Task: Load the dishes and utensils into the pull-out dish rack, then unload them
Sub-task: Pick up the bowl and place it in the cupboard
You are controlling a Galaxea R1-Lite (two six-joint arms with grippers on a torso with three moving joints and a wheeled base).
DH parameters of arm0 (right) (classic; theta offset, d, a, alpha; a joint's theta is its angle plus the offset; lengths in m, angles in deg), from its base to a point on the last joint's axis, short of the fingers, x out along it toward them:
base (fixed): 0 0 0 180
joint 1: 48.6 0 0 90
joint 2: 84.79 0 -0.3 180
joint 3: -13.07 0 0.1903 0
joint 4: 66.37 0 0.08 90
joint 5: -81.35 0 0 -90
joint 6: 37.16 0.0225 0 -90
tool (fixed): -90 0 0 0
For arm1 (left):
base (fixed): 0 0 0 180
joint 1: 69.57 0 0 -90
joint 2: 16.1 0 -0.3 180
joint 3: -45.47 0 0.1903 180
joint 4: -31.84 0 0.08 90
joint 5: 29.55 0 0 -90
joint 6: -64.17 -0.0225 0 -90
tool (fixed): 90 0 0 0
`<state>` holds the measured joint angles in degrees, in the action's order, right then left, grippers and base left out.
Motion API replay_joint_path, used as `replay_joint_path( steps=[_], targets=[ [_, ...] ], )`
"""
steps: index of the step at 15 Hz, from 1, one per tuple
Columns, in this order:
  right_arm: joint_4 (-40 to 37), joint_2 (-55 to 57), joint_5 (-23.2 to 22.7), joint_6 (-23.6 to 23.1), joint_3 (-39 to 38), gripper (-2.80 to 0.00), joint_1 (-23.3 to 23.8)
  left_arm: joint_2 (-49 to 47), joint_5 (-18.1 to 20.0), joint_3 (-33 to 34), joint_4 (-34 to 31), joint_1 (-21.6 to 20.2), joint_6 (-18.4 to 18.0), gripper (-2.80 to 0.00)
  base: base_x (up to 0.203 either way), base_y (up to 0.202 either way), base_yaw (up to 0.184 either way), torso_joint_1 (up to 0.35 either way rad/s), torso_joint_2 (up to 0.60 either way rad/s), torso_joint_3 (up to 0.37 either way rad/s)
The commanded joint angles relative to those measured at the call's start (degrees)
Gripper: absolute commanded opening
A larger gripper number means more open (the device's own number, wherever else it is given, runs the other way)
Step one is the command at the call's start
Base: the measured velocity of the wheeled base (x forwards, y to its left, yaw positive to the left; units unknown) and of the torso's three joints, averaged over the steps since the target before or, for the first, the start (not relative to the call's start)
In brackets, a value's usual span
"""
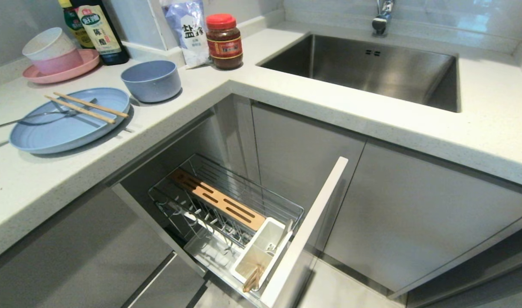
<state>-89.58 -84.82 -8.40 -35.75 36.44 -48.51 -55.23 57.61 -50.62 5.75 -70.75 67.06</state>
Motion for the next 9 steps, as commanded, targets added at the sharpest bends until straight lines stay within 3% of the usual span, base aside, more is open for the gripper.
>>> replay_joint_path(
  steps=[1,4,9],
  targets=[
    [0.02,-0.24,0.02,0.0,-0.09,-2.8,-0.01,-16.15,-1.7,-7.21,-0.07,0.97,1.54,-2.8,0.0,0.0,0.0,0.0,0.0,0.0],
    [0.02,-0.24,0.02,0.0,-0.09,-2.8,-0.01,-27.08,-3.47,-12.58,-0.08,4.58,3.38,-2.8,0.0,0.0,0.0,0.0,0.0,0.0],
    [0.02,-0.17,0.02,0.0,-0.09,-2.8,-0.01,-47.47,-4.56,-25.33,-0.86,7.15,3.71,-2.8,0.0,0.0,0.0,0.0,0.0,0.0]
  ],
)
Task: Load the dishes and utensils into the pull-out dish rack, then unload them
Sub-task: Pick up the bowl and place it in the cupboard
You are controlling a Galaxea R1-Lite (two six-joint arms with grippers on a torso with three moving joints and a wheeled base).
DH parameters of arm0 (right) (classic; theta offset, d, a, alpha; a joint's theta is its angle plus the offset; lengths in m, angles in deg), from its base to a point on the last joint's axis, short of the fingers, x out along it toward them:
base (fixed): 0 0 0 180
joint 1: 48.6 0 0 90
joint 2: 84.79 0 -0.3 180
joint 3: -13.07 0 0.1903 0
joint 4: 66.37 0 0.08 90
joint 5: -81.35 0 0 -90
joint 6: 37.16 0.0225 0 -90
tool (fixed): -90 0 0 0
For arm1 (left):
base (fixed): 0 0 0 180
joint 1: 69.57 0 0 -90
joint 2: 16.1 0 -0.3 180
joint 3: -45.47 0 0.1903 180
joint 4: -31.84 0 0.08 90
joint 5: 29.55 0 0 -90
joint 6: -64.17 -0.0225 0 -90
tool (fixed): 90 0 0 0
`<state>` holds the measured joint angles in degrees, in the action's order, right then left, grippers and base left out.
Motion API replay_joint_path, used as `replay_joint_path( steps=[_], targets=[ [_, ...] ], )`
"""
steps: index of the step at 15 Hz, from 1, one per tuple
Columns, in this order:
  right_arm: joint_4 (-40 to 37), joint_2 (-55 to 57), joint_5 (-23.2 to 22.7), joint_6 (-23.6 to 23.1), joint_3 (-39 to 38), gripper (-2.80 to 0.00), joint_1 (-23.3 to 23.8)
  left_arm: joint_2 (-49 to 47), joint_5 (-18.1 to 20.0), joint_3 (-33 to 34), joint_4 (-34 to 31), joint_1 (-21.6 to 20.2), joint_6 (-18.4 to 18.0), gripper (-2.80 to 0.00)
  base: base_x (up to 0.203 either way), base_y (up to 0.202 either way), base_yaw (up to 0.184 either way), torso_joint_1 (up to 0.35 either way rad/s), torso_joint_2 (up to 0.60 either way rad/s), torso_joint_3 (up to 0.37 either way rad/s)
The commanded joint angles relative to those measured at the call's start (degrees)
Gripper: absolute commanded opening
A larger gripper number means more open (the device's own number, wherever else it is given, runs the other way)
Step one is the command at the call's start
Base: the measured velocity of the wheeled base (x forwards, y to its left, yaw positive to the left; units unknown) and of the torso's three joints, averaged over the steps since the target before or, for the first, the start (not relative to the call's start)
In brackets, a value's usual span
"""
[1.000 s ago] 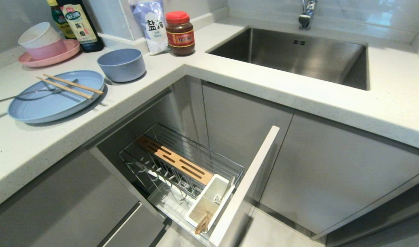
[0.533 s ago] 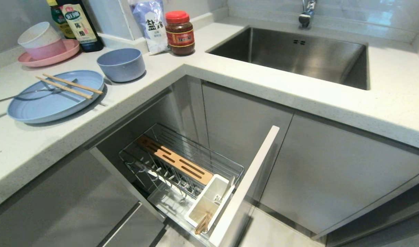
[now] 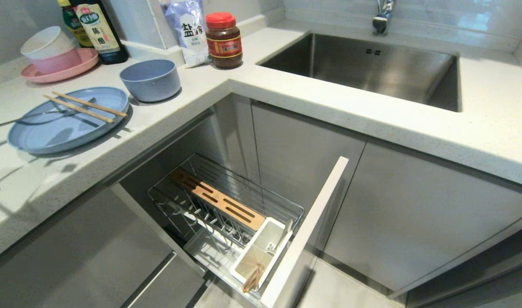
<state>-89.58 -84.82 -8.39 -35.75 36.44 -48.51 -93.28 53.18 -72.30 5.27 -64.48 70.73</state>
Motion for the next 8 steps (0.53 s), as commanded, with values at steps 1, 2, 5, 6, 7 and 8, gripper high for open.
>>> replay_joint_path(
  steps=[1,2,5,6,7,8],
  targets=[
    [0.02,-0.15,0.01,0.0,-0.09,-2.8,-0.01,-12.78,-0.41,-7.27,-2.43,2.19,-0.05,-2.8,0.0,0.0,0.0,0.0,0.0,0.0],
    [0.02,-0.23,0.01,0.0,-0.09,-2.8,-0.01,-14.81,-0.65,-10.75,-5.72,3.57,-0.54,-2.8,0.0,0.0,0.0,0.0,0.0,0.0],
    [0.02,-0.15,0.01,0.0,-0.09,-2.8,-0.01,-20.86,-2.72,-15.3,-15.84,9.04,-5.36,-2.8,0.0,0.0,0.0,0.0,0.0,0.0],
    [0.02,-0.24,0.01,0.0,-0.09,-2.8,-0.01,-22.11,-3.02,-15.53,-15.2,9.31,-6.08,-2.8,0.0,0.0,0.0,0.0,0.0,0.0],
    [0.02,-0.16,0.01,0.0,-0.09,-2.8,-0.01,-23.04,-3.23,-15.62,-14.22,9.33,-7.37,-2.8,0.0,0.0,0.0,0.0,0.0,0.0],
    [0.02,-0.24,0.01,0.0,-0.09,-2.8,-0.01,-23.58,-3.21,-15.59,-14.14,9.33,-8.56,-2.8,0.0,0.0,0.0,0.0,0.0,0.0]
  ],
)
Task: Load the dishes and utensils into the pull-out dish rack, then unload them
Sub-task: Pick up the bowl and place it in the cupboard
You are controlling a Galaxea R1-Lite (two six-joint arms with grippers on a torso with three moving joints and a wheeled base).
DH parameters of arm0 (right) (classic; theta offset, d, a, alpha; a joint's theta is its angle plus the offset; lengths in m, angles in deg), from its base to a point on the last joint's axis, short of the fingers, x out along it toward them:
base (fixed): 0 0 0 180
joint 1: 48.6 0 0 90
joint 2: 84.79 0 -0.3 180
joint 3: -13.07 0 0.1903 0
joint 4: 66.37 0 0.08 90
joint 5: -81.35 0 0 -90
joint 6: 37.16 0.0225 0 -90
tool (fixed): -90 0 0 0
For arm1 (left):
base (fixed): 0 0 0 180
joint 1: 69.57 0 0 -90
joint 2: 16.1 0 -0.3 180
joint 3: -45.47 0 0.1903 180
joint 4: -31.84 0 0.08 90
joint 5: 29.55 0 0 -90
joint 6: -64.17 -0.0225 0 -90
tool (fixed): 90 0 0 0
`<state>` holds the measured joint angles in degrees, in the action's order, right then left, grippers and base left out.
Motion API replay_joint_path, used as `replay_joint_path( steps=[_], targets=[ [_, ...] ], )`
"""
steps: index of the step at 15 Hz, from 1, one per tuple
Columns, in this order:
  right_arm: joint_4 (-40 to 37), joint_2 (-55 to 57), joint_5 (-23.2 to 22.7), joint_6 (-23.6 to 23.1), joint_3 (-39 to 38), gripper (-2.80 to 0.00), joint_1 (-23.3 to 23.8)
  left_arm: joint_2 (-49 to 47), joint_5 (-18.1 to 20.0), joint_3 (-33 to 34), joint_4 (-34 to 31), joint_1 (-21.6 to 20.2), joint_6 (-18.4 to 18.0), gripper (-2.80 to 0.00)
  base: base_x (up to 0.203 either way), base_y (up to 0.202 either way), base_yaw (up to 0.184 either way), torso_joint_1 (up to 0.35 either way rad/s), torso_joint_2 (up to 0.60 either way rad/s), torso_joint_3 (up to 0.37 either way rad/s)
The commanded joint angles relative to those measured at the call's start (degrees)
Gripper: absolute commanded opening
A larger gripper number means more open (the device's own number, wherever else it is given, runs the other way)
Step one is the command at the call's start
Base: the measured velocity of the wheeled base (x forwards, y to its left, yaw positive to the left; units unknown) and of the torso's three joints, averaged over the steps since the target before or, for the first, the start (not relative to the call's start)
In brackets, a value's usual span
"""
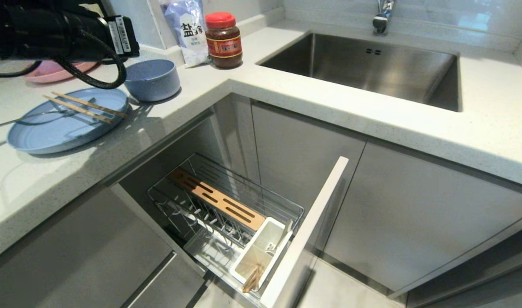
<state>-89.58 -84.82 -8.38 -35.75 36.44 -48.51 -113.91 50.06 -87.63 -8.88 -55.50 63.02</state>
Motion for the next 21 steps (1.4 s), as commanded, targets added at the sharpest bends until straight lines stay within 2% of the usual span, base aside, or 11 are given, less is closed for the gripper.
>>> replay_joint_path(
  steps=[1,6,7,21],
  targets=[
    [0.02,-0.24,0.0,0.0,-0.09,-2.8,-0.01,-3.58,-0.05,-0.29,0.17,0.39,-1.36,-2.8,0.0,0.0,0.0,0.0,0.0,0.0],
    [0.02,-0.24,0.0,0.0,-0.09,-2.8,-0.01,-3.71,-0.07,-0.21,-0.05,0.79,-1.31,-2.8,0.0,0.0,0.0,0.0,0.0,0.0],
    [0.02,-0.22,0.0,0.0,-0.09,-2.8,-0.01,-3.51,-0.07,-0.21,-0.05,0.99,-1.22,0.0,0.0,0.0,0.0,0.0,0.0,0.0],
    [0.02,-0.24,0.0,0.0,-0.09,-2.8,-0.01,-4.69,-0.33,-0.3,0.3,1.05,-2.09,0.0,0.0,0.0,0.0,0.0,0.0,0.0]
  ],
)
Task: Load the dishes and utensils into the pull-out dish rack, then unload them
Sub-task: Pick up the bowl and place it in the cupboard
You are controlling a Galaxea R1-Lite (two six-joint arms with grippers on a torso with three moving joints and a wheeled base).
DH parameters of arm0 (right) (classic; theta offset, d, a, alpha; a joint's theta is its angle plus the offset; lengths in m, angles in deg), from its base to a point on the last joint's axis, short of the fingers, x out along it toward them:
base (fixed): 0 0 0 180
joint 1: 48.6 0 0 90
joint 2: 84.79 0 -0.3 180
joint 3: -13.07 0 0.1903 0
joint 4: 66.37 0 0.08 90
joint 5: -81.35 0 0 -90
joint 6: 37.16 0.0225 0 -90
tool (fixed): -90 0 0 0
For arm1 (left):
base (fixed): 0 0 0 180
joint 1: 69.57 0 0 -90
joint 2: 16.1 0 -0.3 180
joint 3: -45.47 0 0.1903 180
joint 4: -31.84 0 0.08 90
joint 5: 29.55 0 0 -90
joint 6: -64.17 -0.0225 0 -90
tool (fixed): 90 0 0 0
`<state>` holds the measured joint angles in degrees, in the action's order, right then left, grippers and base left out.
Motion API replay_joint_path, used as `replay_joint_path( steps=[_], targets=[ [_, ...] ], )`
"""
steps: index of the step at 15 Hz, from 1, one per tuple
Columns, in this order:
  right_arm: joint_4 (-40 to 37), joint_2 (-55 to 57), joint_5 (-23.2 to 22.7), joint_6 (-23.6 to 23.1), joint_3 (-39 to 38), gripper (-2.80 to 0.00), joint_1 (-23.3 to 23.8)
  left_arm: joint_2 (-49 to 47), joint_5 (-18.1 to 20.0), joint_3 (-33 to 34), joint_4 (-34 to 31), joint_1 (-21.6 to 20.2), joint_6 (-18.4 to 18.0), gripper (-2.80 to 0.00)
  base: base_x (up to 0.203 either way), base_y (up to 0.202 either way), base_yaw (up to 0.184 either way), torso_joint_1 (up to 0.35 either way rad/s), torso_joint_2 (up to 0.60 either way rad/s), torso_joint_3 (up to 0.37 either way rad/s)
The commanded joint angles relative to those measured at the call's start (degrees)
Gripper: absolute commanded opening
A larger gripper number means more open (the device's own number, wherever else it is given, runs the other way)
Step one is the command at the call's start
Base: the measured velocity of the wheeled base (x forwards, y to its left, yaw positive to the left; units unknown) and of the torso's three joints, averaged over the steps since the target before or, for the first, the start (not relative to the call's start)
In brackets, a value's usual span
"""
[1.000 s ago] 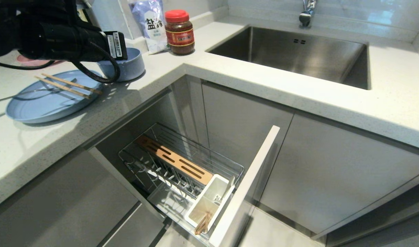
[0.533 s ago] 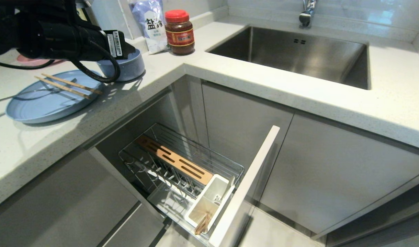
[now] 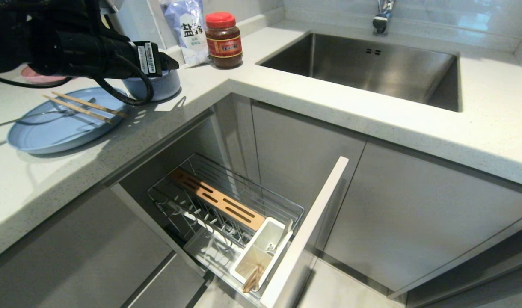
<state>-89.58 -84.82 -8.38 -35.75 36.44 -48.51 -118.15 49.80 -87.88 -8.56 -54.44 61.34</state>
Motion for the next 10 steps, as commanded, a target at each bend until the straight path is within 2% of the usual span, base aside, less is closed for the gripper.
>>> replay_joint_path(
  steps=[1,10],
  targets=[
    [0.02,-0.21,0.0,0.0,-0.09,-2.8,-0.01,-0.95,0.08,-0.06,0.0,-0.01,-1.04,0.0,0.0,0.0,0.0,0.0,0.0,0.0],
    [0.02,-0.24,0.0,0.0,-0.09,-2.8,-0.01,-3.41,0.72,-0.47,1.08,0.79,-2.01,0.0,0.0,0.0,0.0,0.0,0.0,0.0]
  ],
)
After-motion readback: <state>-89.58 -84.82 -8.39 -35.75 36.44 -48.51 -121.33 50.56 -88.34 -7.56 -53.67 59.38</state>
